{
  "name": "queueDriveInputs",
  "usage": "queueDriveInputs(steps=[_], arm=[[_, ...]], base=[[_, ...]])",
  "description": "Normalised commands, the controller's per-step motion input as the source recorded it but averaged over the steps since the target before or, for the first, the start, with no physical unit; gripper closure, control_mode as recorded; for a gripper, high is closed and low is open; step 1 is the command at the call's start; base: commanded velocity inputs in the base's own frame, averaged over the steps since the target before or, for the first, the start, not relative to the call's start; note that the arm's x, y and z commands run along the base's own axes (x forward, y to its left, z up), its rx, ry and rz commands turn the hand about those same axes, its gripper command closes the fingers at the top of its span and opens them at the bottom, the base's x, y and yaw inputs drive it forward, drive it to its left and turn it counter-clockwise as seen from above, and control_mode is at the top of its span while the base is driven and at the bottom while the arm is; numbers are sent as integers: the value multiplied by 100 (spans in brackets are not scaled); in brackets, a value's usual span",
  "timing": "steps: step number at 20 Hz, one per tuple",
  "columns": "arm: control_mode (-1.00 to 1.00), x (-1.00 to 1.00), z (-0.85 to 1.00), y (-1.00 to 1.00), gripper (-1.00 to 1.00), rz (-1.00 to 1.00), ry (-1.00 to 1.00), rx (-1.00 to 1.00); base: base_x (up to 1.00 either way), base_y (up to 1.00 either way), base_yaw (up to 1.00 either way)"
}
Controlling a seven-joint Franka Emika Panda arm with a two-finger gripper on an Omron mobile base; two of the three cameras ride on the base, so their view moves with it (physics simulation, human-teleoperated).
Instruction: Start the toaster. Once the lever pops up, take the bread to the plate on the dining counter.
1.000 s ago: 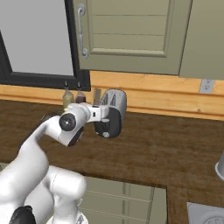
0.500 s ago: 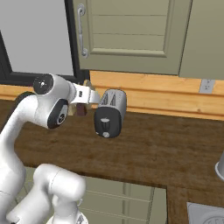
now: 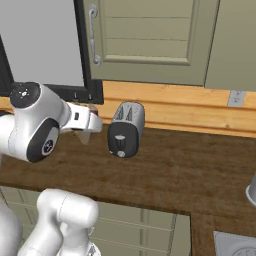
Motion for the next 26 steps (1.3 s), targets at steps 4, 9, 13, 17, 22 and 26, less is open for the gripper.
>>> queueDriveInputs(steps=[4, 9, 13, 17, 22, 26], arm=[[-100, -84, -18, 5, 100, 7, -7, 1], [-100, -1, 0, 1, 100, 1, -1, 0], [-100, 0, 0, 0, 100, 0, 0, 0], [-100, 0, 0, 0, 100, 0, 0, 0], [100, -6, 0, 0, 100, 0, 0, 0], [100, 0, 0, 0, 100, 0, 0, 0]], base=[[0, 0, 0], [0, 0, 0], [0, 0, 0], [0, 0, 0], [-41, 0, 4], [-70, 0, 49]])
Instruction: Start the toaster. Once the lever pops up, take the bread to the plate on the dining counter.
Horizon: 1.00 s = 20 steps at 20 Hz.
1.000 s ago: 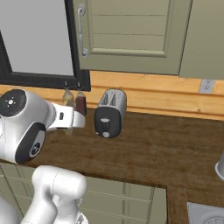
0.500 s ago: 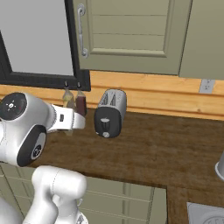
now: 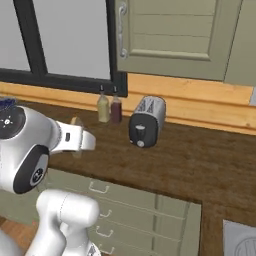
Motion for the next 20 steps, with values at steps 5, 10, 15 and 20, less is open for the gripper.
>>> queueDriveInputs(steps=[5, 10, 15, 20], arm=[[100, 0, 0, 0, 100, 0, 0, 0], [100, 0, 0, 0, 100, 0, 0, 0], [100, 0, 0, 0, 100, 0, 0, 0], [100, 0, 0, 0, 100, 0, 0, 0]], base=[[-45, 0, 94], [-14, 0, 100], [-13, 0, 100], [-11, 0, 100]])
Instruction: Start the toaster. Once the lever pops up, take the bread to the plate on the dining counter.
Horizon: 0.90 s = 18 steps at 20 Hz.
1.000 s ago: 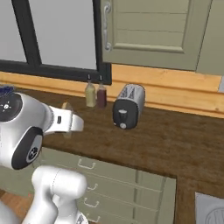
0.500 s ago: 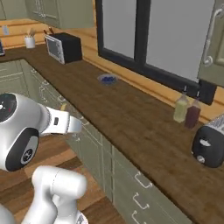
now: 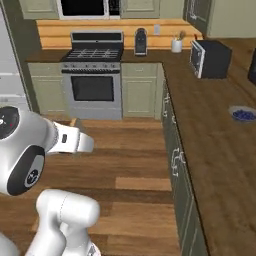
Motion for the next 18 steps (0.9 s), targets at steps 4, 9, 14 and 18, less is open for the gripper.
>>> queueDriveInputs(steps=[4, 9, 14, 18], arm=[[100, 0, 0, 0, 100, 0, 0, 0], [100, 0, 0, 0, 100, 0, 0, 0], [100, 0, 0, 0, 100, 0, 0, 0], [100, 0, 0, 0, 100, 0, 0, 0]], base=[[-8, 0, 100], [-1, 0, 100], [28, 0, 95], [97, 0, 75]])
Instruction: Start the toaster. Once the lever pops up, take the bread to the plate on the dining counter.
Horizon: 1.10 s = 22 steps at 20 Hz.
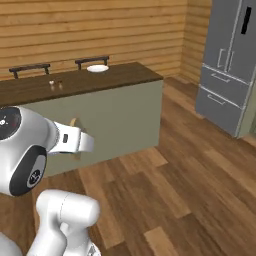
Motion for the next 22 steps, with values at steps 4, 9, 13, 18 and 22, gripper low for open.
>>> queueDriveInputs(steps=[4, 9, 13, 18, 22], arm=[[100, 0, 0, 0, 100, 0, 0, 0], [100, 0, 0, 0, 100, 0, 0, 0], [100, 0, 0, 0, 100, 0, 0, 0], [100, 0, 0, 0, 100, 0, 0, 0], [100, 0, 0, 0, 100, 0, 0, 0]], base=[[100, 0, 30], [100, 0, 14], [100, 0, 16], [100, -8, 31], [100, -26, 40]])
